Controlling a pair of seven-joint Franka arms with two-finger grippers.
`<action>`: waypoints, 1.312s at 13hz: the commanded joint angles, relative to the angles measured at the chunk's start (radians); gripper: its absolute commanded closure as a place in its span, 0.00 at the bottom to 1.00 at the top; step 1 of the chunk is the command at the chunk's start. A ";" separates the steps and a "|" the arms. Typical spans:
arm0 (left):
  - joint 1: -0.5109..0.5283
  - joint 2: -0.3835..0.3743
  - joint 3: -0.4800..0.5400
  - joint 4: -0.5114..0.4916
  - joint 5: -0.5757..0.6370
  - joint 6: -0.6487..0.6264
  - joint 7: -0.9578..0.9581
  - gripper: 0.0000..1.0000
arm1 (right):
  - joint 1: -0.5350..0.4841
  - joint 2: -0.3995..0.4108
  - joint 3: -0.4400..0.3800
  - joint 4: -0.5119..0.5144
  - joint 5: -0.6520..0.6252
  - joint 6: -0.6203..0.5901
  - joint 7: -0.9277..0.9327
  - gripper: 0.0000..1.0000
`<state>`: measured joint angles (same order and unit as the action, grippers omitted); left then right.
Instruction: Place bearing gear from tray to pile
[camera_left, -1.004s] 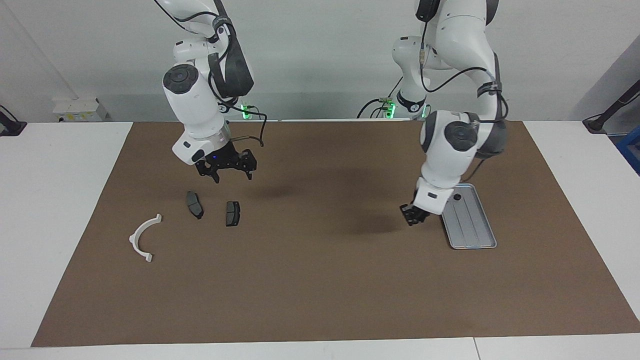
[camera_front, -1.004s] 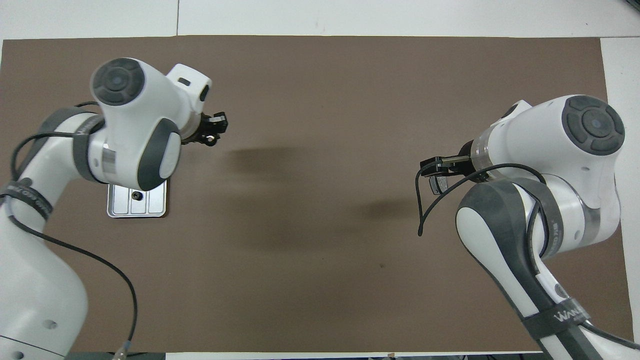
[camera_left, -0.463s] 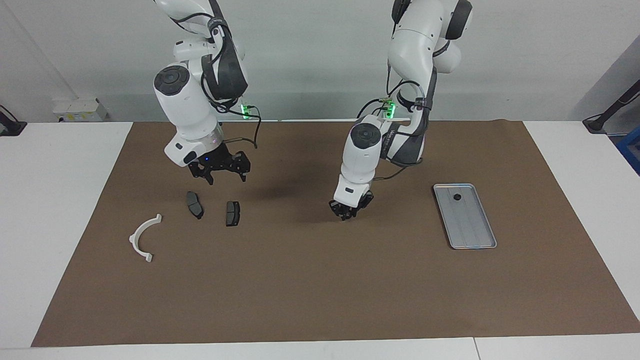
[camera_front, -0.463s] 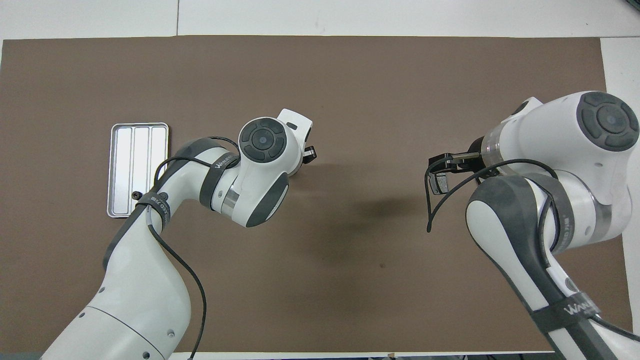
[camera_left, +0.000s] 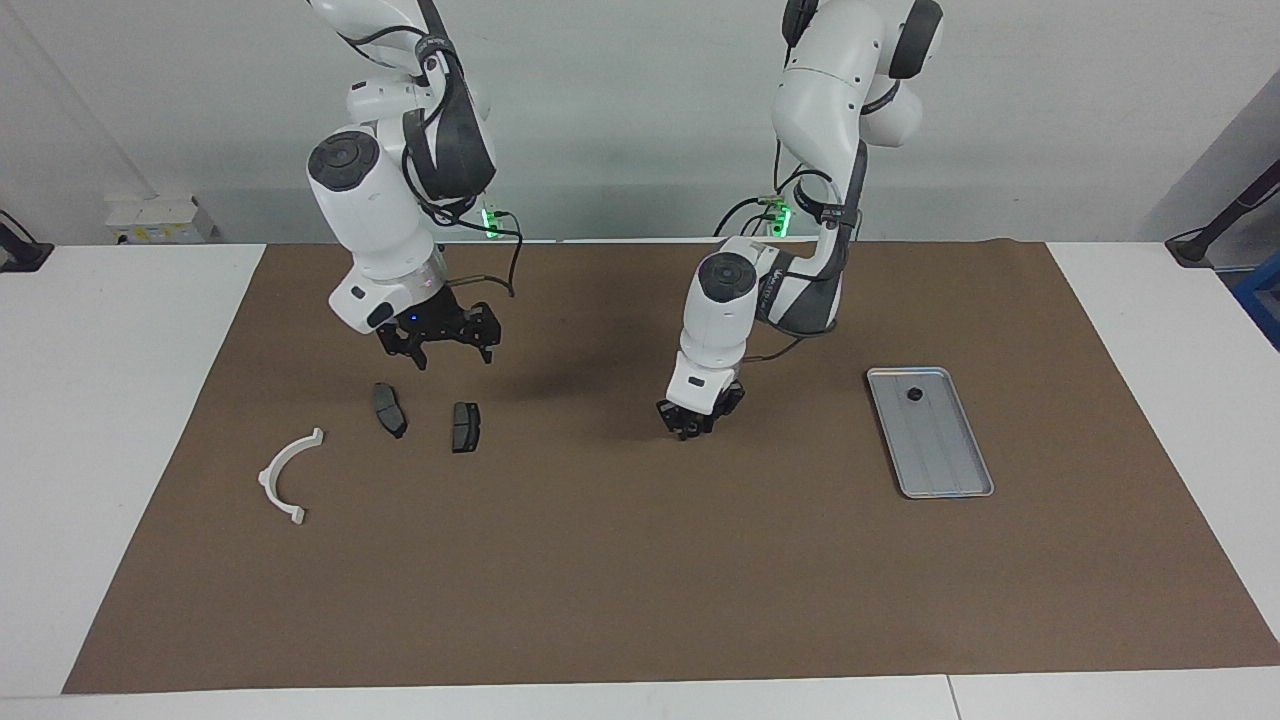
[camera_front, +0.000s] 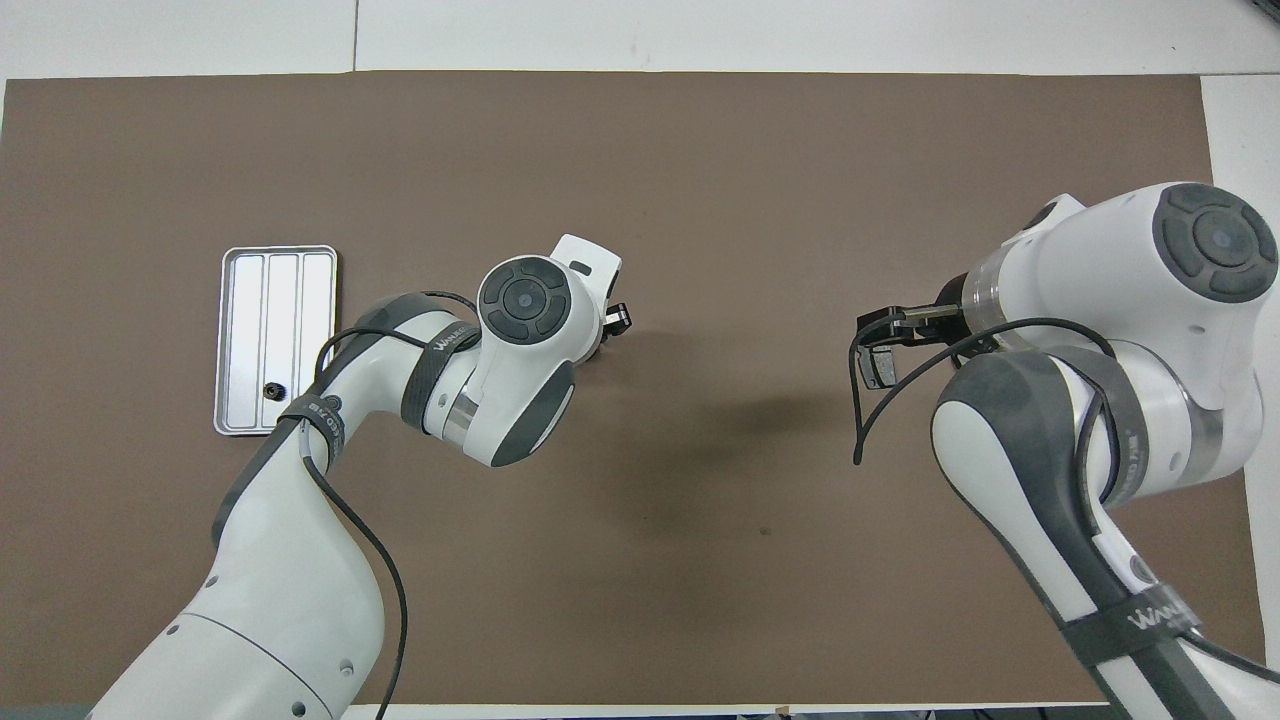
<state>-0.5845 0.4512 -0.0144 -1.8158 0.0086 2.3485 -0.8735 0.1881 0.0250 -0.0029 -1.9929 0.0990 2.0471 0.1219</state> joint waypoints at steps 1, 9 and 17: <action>0.023 -0.055 0.017 0.001 0.016 -0.038 -0.007 0.00 | -0.004 0.007 0.006 0.008 0.007 0.008 -0.004 0.00; 0.366 -0.397 0.016 -0.367 0.016 -0.167 0.627 0.00 | 0.192 0.071 0.008 0.063 -0.002 0.013 0.471 0.00; 0.575 -0.424 0.013 -0.468 0.016 -0.037 0.846 0.19 | 0.359 0.314 0.004 0.302 -0.074 0.001 0.740 0.00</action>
<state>-0.0381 0.0620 0.0135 -2.2376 0.0158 2.2584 -0.0408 0.5363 0.2674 0.0073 -1.7774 0.0458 2.0553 0.8257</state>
